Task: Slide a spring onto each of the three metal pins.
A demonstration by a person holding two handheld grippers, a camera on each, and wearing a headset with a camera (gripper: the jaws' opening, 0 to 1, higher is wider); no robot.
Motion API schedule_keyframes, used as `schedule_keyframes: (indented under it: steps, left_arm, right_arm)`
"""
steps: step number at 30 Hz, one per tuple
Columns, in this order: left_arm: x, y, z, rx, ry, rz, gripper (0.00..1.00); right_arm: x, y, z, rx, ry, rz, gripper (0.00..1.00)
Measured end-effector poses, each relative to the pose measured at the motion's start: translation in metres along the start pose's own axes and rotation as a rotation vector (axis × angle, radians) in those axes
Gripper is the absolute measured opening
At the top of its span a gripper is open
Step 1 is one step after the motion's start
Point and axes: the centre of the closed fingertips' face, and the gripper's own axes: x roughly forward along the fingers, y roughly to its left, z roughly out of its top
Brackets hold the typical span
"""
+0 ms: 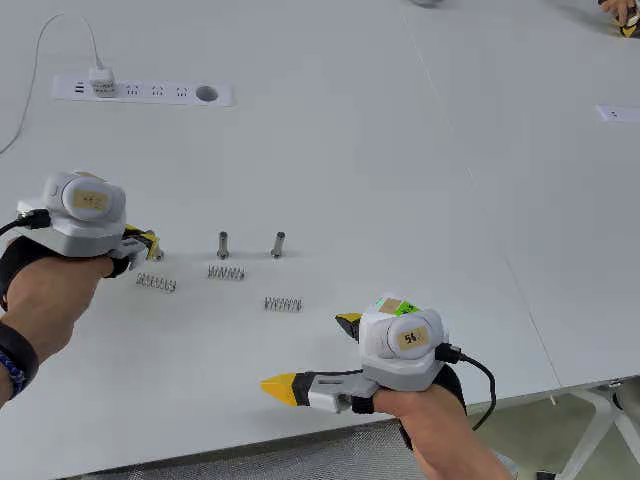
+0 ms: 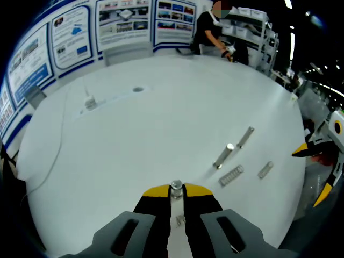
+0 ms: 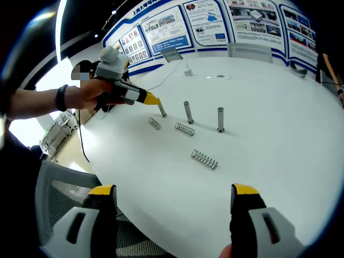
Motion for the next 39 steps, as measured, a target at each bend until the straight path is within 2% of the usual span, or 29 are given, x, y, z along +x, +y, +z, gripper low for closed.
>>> schedule_keyframes:
  steps: [9, 13, 24, 39]
  left_arm:
    - [0.0019, -0.0037, -0.0021, 0.041, 0.010, 0.001, 0.07]
    - [0.0026, -0.0024, -0.0028, 0.030, 0.009, 0.004, 0.07]
    - [0.0024, -0.0030, -0.0029, 0.054, 0.011, 0.006, 0.07]
    - [0.0011, -0.0043, -0.0039, 0.058, 0.012, 0.011, 0.08]
  right_arm:
    - [-0.0002, -0.0015, -0.0010, 0.004, 0.000, -0.002, 0.89]
    - [-0.0003, -0.0015, -0.0013, 0.006, -0.001, -0.002, 0.89]
    - [0.0000, -0.0005, -0.0013, 0.006, 0.000, 0.002, 0.89]
    - [0.0009, 0.0007, -0.0013, 0.005, 0.001, 0.005, 0.89]
